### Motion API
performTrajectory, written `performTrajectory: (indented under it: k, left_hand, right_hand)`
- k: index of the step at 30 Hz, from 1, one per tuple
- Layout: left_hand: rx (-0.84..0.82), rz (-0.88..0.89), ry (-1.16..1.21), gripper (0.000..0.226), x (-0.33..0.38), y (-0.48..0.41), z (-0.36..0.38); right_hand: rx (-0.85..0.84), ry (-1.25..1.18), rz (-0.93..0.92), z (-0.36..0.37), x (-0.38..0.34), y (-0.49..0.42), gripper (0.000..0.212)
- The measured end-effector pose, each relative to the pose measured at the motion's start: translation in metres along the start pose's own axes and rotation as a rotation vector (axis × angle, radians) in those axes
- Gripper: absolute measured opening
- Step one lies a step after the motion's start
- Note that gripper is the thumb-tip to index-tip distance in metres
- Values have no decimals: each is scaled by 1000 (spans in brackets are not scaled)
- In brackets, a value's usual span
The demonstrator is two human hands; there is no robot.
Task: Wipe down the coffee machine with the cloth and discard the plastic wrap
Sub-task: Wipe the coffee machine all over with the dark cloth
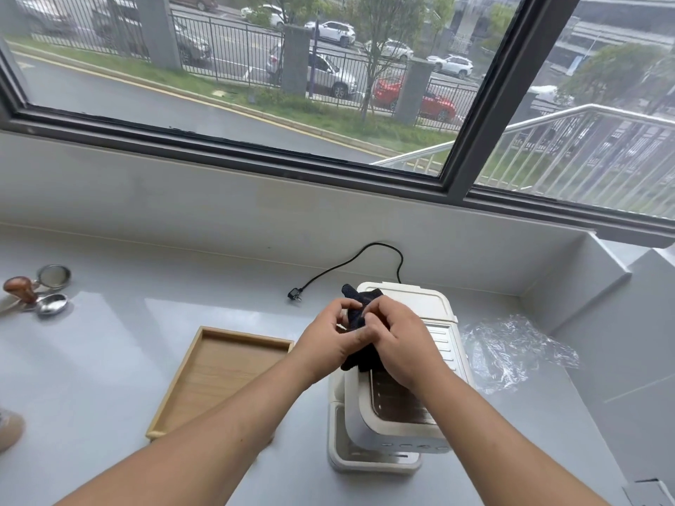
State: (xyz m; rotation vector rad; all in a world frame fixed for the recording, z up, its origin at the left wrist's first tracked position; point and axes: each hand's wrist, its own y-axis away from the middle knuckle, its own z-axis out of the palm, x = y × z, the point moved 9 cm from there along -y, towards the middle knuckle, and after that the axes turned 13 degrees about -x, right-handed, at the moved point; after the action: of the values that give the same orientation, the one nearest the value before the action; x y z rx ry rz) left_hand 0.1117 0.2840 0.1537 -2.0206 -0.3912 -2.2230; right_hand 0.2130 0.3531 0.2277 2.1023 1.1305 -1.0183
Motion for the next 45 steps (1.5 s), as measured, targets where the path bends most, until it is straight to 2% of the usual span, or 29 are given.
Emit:
performTrajectory:
  k: [3,8,10,15,17,19,22,24,27,30,36,38,45]
  left_hand:
    - [-38,-18,-68,75,0,-6,-2]
    - [-127,14,-46,72,-2,-10,2]
    - [-112,11,-39,61,-1,-12,0]
    - [-6,-21,42,16,-4,-16,-14]
    - [10,-40,36,11,-2,-18,-16]
    - [-48,-90,70,12,-2,-20,-12]
    - [-193,-145,20,52,-2,-21,-3]
    - [-224,-141,-64,55,0,-22,-6]
    - [-129,-146,-89,33,1,-28,-28]
    - [-10,-159,44,15,-11,-34,-45]
    - [176,-178,89,9,-49,-42,-43]
    - [229,-173,41,6,-58,-41,-47]
    - [208,-278,26,11,-89,-44,-46]
  right_hand:
    - [76,325,-66,-5,2,7,13]
    - [100,567,-53,-9,10,19,43]
    - [90,606,-11,-12,17,23,53]
    - [123,624,74,-15,28,26,63]
    - [124,647,93,-15,30,25,64]
    - [112,662,107,-14,32,24,65]
    - [110,674,101,-15,32,23,66]
    - [102,675,108,-14,34,23,66]
    - [106,664,118,-15,35,23,64]
    - [107,671,120,-15,35,23,63]
    - [107,699,138,-13,36,22,64]
    - [105,706,147,-12,38,20,63]
    - [86,721,172,-11,42,19,61]
